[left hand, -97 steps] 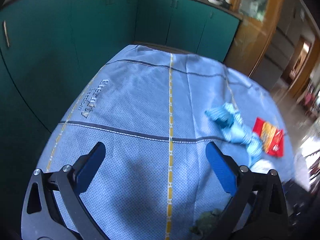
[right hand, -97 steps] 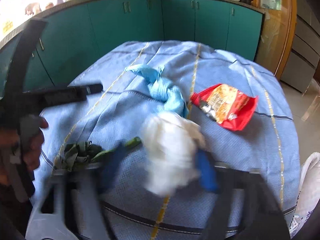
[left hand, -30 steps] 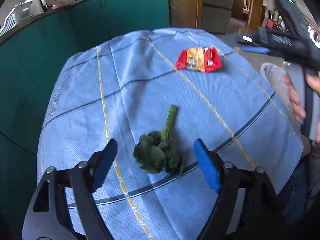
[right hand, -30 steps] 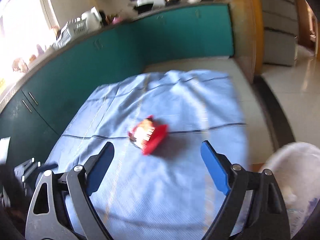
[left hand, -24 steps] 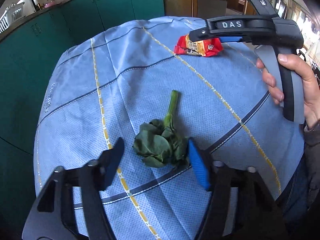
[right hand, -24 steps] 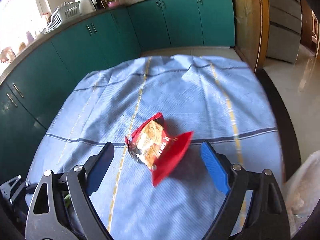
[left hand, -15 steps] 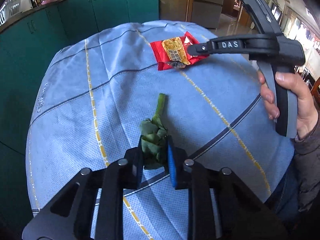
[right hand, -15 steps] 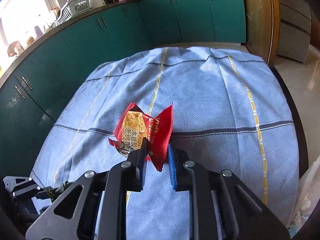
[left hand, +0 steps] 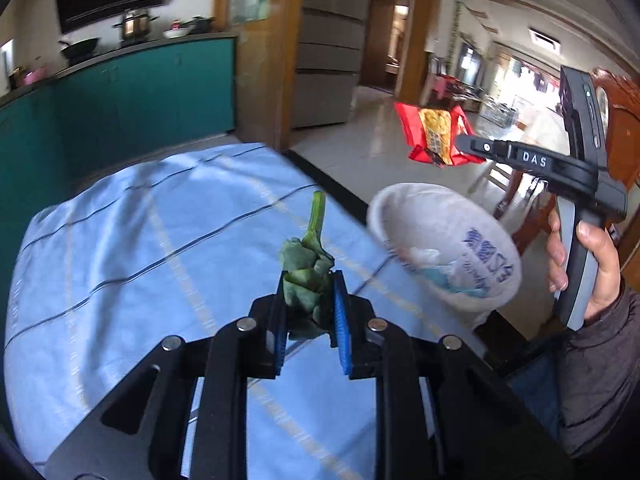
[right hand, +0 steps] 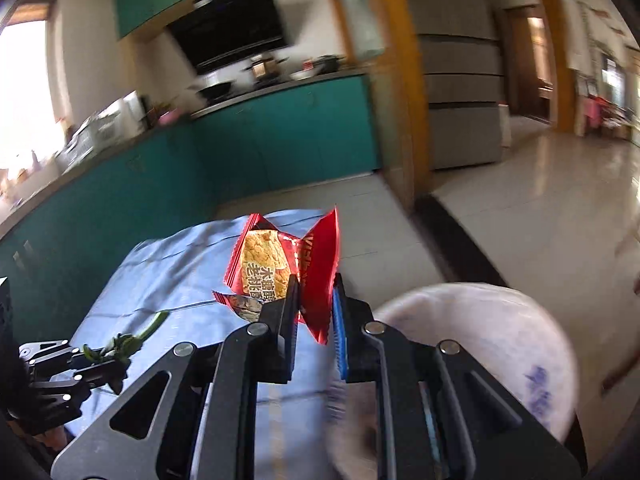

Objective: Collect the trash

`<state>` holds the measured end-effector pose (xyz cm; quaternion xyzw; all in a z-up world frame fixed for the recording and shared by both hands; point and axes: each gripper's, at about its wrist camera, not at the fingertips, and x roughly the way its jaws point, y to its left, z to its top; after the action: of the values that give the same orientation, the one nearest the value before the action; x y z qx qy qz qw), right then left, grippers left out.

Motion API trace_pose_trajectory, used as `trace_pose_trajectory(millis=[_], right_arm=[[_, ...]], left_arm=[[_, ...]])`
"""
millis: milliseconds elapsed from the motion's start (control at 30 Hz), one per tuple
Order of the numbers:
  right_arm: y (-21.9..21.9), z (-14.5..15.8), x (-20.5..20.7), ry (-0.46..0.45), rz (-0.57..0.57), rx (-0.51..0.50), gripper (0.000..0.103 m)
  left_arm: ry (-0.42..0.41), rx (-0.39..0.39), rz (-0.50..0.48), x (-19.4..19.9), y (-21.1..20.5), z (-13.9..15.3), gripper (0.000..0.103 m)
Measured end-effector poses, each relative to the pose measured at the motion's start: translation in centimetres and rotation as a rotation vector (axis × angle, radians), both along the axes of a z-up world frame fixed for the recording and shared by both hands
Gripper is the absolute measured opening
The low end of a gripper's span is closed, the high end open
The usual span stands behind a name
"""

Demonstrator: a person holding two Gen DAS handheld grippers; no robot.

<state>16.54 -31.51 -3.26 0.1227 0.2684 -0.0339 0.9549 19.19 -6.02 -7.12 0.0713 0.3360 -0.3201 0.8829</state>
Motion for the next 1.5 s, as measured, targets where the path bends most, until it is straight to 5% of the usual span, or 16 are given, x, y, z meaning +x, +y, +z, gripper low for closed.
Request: trace_pose_trajectory(millis=[133, 333, 633, 767, 833, 1033, 1300, 1500], right_arm=[[-5.0, -1.1, -2.8, 0.045, -0.156, -0.043, 0.016], [-8.5, -3.5, -4.2, 0.130, -0.207, -0.045, 0.016], [-9.4, -5.3, -4.2, 0.207, -0.165, -0.028, 0.019], [-8.8, -4.8, -4.2, 0.190, -0.175, -0.050, 0.049], [-8.8, -4.2, -4.8, 0.162, -0.194, -0.053, 0.070], [-7.5, -3.0, -7.9, 0.061, -0.211, -0.042, 0.091], [0.6, 1.3, -17.0, -0.128, -0.221, -0.144, 0.100], [5.2, 5.1, -21.7, -0.162, -0.213, -0.196, 0.100]], left_arm=[[0.004, -0.001, -0.097, -0.4, -7.3, -0.2, 0.021], [-0.062, 0.054, -0.110, -1.6, -17.2, -2.0, 0.021], [-0.056, 0.122, -0.098, -2.3, -22.1, -4.9, 0.031], [-0.090, 0.126, -0.064, -2.4, -21.5, -4.4, 0.058], [-0.108, 0.118, -0.037, -2.6, -20.6, -3.9, 0.063], [-0.190, 0.103, 0.081, -4.3, -16.6, -1.4, 0.086], [-0.373, 0.045, 0.248, -11.5, -7.1, 5.2, 0.100], [-0.401, 0.012, 0.307, -17.4, -1.7, 9.2, 0.100]])
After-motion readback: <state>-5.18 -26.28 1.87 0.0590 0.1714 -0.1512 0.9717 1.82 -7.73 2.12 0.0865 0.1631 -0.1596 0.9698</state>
